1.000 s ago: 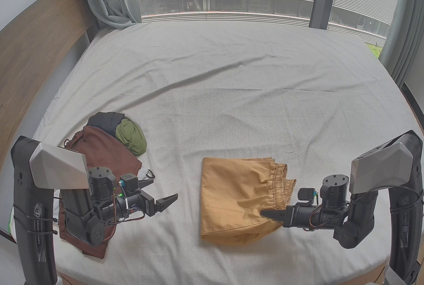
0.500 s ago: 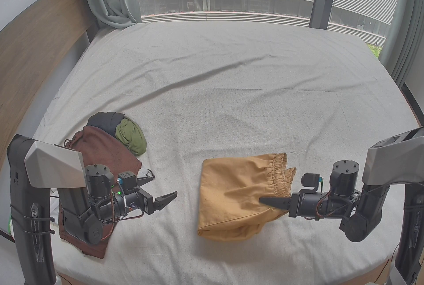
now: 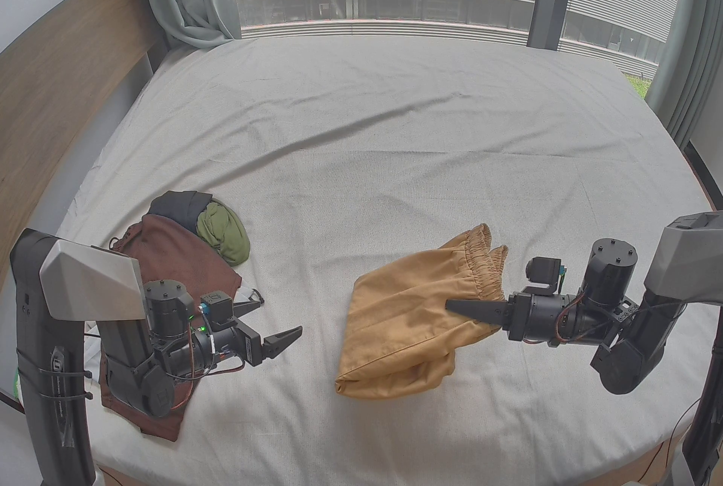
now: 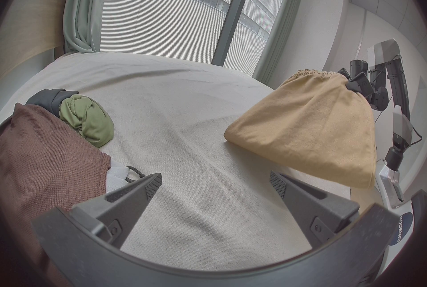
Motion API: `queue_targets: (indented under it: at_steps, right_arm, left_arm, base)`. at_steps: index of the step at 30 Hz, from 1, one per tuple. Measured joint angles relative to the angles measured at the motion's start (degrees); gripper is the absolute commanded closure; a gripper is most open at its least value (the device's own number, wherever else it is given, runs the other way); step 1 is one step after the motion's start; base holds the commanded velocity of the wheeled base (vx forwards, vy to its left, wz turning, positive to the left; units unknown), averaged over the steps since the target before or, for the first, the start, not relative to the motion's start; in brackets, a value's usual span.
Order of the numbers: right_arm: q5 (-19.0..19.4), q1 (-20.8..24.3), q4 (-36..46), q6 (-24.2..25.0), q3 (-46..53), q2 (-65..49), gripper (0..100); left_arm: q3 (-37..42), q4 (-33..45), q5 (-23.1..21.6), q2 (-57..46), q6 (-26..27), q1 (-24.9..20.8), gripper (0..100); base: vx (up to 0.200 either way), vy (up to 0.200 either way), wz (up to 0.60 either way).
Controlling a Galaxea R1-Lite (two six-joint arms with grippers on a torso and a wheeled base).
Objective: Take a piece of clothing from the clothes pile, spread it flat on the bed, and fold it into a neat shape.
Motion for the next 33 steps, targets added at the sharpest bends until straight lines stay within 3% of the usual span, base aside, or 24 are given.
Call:
queue_targets:
  at_steps: [11,33]
  right_arm:
    - [1.9,-0.9,0.0,6.1,-7.7,-0.4,100]
    - [2.0,-2.9,0.2,16.2,-23.5,4.4,100]
  left_arm:
    - [0.0,0.0,0.0,0.0,0.0,0.0,0]
    - [0.0,0.0,0.0,-0.1,-0.1,0.0,0]
  base:
    - [0.0,0.0,0.0]
    - [0.0,0.0,0.0]
